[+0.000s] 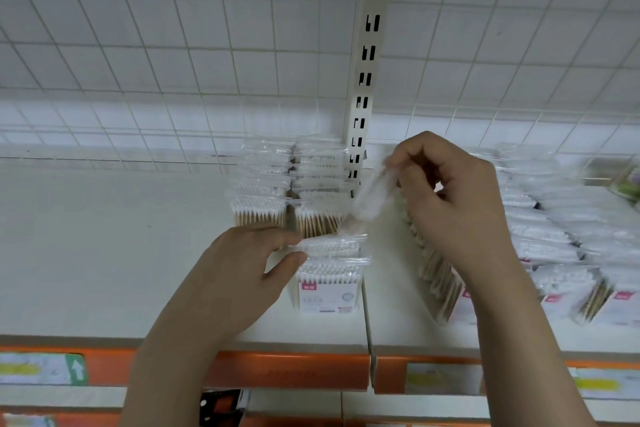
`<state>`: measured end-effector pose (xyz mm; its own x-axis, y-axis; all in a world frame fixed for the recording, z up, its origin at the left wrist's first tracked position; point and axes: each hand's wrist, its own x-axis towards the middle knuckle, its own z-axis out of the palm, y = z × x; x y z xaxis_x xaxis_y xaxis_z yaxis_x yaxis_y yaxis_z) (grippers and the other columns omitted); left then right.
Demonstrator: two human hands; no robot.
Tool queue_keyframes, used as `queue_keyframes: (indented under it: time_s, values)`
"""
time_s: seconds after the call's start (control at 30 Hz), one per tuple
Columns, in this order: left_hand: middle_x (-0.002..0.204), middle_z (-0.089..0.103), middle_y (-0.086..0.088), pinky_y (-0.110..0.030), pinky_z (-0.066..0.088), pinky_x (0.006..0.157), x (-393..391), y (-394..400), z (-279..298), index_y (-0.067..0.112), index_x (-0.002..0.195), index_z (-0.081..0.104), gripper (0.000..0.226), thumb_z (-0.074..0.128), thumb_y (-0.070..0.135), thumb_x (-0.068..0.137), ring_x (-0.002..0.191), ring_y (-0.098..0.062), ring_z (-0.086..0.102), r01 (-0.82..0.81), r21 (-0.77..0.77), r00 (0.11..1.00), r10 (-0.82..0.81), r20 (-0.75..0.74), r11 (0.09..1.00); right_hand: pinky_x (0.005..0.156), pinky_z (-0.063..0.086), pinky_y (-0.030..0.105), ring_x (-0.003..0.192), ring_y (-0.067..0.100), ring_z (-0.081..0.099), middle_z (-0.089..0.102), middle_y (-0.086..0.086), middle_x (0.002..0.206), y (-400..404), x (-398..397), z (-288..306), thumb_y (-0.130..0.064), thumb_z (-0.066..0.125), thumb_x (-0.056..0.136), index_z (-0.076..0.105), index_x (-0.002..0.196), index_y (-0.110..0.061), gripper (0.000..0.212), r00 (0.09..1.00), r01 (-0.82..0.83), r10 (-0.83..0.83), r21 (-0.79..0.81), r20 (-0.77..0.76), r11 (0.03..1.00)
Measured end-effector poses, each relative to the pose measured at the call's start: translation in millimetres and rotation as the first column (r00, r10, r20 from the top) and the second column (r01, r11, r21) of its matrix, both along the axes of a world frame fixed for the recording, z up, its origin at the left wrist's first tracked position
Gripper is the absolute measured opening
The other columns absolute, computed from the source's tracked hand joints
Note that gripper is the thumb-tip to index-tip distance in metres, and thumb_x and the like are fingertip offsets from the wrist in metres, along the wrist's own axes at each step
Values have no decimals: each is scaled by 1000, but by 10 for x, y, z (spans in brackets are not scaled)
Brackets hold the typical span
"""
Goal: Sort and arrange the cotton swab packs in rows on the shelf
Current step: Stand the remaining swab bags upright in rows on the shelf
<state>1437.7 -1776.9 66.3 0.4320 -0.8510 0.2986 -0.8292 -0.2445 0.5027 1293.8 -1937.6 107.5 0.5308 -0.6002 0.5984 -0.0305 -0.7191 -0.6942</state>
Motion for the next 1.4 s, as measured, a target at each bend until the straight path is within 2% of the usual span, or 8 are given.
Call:
queue_keyframes:
  time_s: [0.13,0.37,0.57,0.8,0.97,1.03,1.2,1.4]
  values:
    - [79,48,31,0,34,75,3,-7,8,27,107,68,30,56,42,84,76,12,50,2,3,1000,-2,23,1000,58,41,13,62,7,55,63,-12,67,6,-64,34,-9,51,78,63,75,-24,20,998,-10,6,64,67,998]
    - [86,56,24,-5,36,72,14,1,-6,27,106,68,30,53,43,86,85,2,54,0,17,999,0,39,1000,63,46,15,64,8,57,61,-9,67,-33,-94,13,-15,69,79,61,72,-24,14,1000,-22,23,24,-14,999]
    - [85,66,12,-25,47,75,24,-13,6,25,97,69,27,44,35,92,80,-2,58,24,-13,999,-24,30,1000,64,42,7,71,5,58,61,-14,80,-72,-100,22,-12,66,82,58,88,-31,22,998,-18,18,-1,-67,1000]
    - [88,64,15,-15,43,72,31,-25,4,26,99,69,24,51,37,89,81,-2,57,3,2,999,-3,32,1000,68,41,5,77,0,58,62,-15,80,-60,49,-15,-6,66,82,56,94,-22,22,987,-47,29,-105,-161,993]
    - [95,65,16,-20,44,80,46,-22,-13,26,106,67,27,51,40,89,89,-3,58,-4,12,999,4,35,1000,69,40,2,76,-10,57,64,-13,80,-44,202,-153,-6,68,82,65,89,-17,13,962,-118,74,-156,-265,981]
    - [96,65,16,-18,43,80,53,-28,-24,27,107,67,28,51,41,89,90,-2,58,0,17,999,-1,44,1000,69,41,6,75,-7,58,66,-12,81,-32,275,-214,-9,68,82,66,89,-19,12,945,-153,96,-165,-312,974]
    - [99,66,15,-23,45,82,77,-39,-42,27,108,66,29,50,41,89,90,-2,59,21,19,999,-22,37,1000,76,53,34,81,9,65,70,-9,88,34,432,-378,-11,60,88,67,99,-20,16,887,-228,171,-86,-429,970]
    - [95,61,13,-26,48,78,111,-56,-56,24,106,67,23,55,31,89,84,-4,59,23,-34,1000,-23,4,999,78,46,9,89,-3,60,68,-11,97,-76,387,-349,-1,51,89,67,102,-17,26,907,-225,213,8,-363,974]
